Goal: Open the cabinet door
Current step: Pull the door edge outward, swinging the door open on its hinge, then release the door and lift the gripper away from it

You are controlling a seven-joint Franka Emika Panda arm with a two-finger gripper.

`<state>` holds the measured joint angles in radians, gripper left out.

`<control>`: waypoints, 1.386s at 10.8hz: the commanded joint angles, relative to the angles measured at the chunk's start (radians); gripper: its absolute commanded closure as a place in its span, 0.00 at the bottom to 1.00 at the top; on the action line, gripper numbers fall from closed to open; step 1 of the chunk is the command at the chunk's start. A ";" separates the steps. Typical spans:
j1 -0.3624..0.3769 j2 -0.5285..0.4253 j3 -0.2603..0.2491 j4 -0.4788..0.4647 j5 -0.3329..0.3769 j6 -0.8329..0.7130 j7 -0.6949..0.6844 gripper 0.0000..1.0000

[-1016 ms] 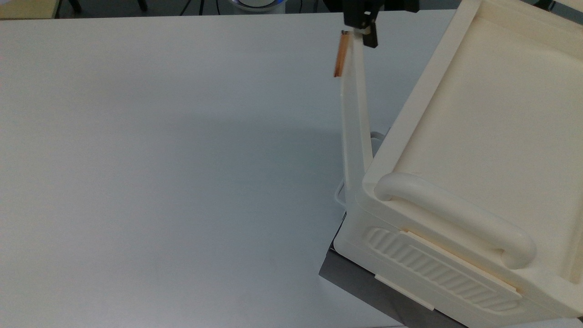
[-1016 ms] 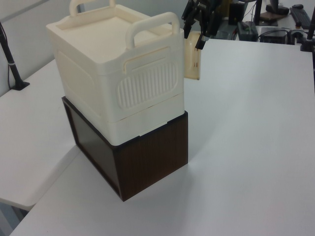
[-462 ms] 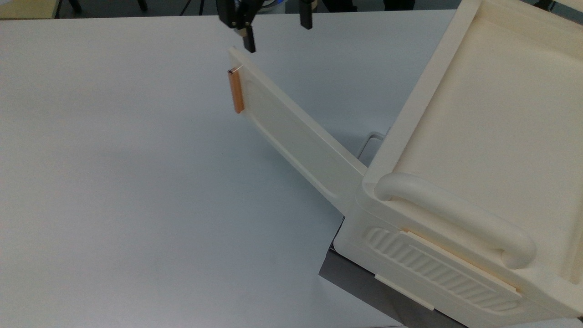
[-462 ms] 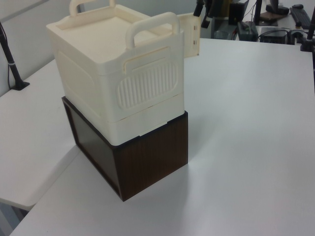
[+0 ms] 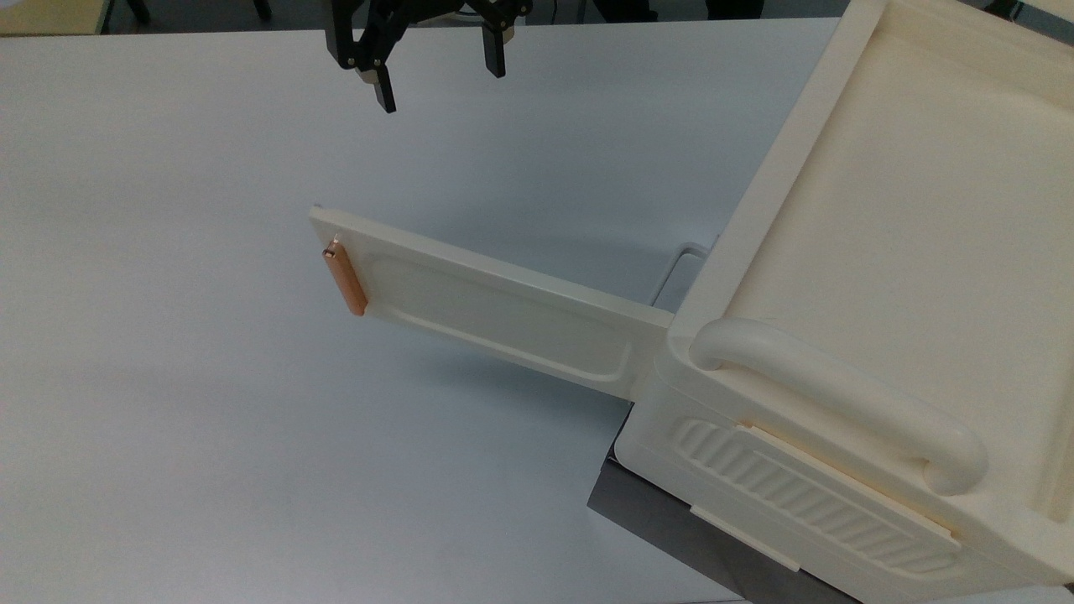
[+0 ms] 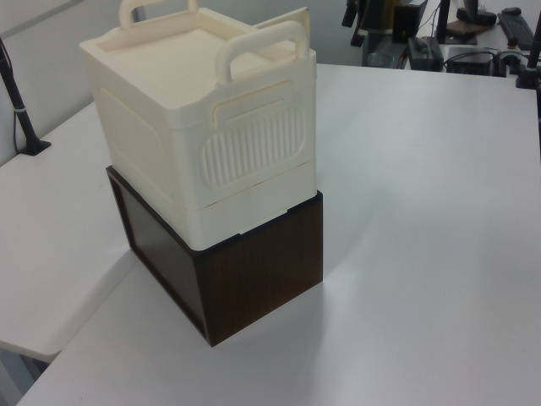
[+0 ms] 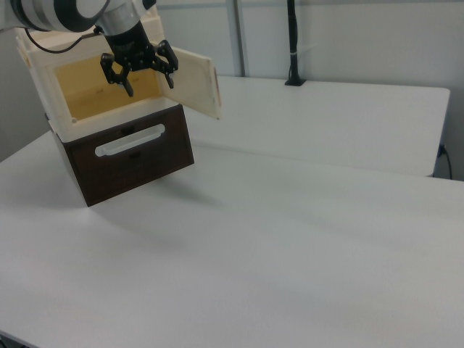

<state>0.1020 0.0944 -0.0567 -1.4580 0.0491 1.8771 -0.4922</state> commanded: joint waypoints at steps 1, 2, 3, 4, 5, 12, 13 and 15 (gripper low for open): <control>0.016 -0.002 0.001 -0.033 -0.043 -0.035 0.075 0.00; 0.016 0.002 0.001 -0.032 -0.044 -0.035 0.086 0.00; 0.018 0.007 0.004 -0.030 -0.060 -0.036 0.105 0.00; 0.034 0.007 0.006 -0.031 -0.072 -0.064 0.128 0.00; 0.054 0.007 0.006 -0.032 -0.089 -0.106 0.159 0.00; -0.028 -0.030 -0.002 -0.076 -0.097 -0.295 0.489 0.00; -0.048 -0.038 -0.002 -0.079 -0.095 -0.303 0.492 0.00; -0.097 -0.109 -0.005 -0.142 -0.084 -0.299 0.491 0.00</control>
<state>0.0444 0.0894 -0.0611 -1.5049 -0.0351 1.5843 -0.0290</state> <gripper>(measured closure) 0.000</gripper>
